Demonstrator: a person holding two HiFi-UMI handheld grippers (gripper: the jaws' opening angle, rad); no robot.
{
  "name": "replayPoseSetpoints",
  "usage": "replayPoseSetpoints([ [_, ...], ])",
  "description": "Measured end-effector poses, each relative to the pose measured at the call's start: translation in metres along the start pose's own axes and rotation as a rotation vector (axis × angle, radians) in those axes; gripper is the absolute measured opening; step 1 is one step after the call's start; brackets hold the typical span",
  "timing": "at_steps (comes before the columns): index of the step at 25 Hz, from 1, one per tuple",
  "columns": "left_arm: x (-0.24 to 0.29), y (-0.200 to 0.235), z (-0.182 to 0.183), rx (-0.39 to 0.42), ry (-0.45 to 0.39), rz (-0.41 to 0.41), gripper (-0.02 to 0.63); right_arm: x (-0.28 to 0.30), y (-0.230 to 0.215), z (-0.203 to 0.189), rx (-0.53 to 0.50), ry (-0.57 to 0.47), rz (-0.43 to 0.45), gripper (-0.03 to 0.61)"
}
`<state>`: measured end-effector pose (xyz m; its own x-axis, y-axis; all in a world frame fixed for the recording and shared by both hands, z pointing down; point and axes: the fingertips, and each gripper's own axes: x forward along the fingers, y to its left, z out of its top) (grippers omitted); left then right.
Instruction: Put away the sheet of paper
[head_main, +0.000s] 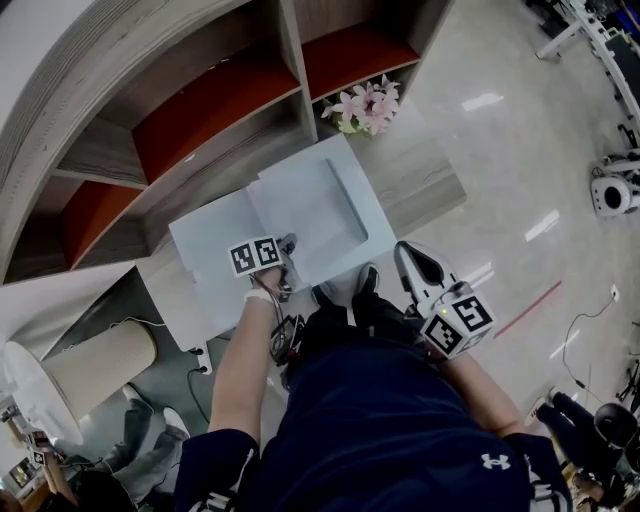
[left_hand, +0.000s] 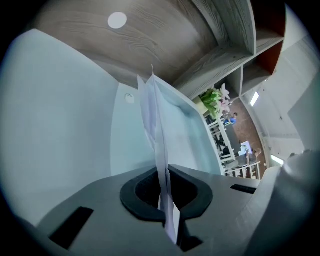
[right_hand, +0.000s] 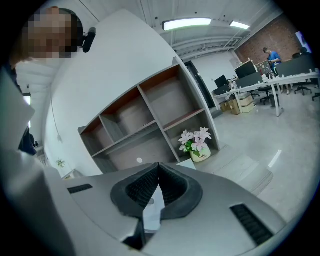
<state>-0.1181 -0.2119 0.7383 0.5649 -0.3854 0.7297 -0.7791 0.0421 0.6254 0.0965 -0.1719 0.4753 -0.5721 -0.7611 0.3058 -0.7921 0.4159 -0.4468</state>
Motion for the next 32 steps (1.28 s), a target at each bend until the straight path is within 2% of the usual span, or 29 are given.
replayPoseSetpoints([
  [8, 0.022, -0.02, 0.005, -0.064, -0.003, -0.079, 0.015, 0.003, -0.009, 0.006, 0.005, 0.004, 0.005, 0.005],
  [15, 0.036, -0.034, 0.003, -0.154, 0.008, -0.203, 0.015, 0.007, -0.011, 0.006, 0.009, 0.017, 0.012, 0.005],
  [18, 0.039, -0.038, 0.003, -0.154, 0.02, -0.212, 0.015, 0.008, -0.01, 0.006, 0.015, 0.022, 0.016, 0.005],
  [24, 0.046, -0.048, 0.001, -0.085, 0.052, -0.193, 0.015, 0.011, -0.003, 0.005, 0.009, 0.03, 0.021, 0.005],
  [32, 0.049, -0.046, -0.001, 0.167, 0.107, -0.037, 0.03, 0.011, 0.009, 0.001, 0.013, 0.025, 0.028, 0.005],
])
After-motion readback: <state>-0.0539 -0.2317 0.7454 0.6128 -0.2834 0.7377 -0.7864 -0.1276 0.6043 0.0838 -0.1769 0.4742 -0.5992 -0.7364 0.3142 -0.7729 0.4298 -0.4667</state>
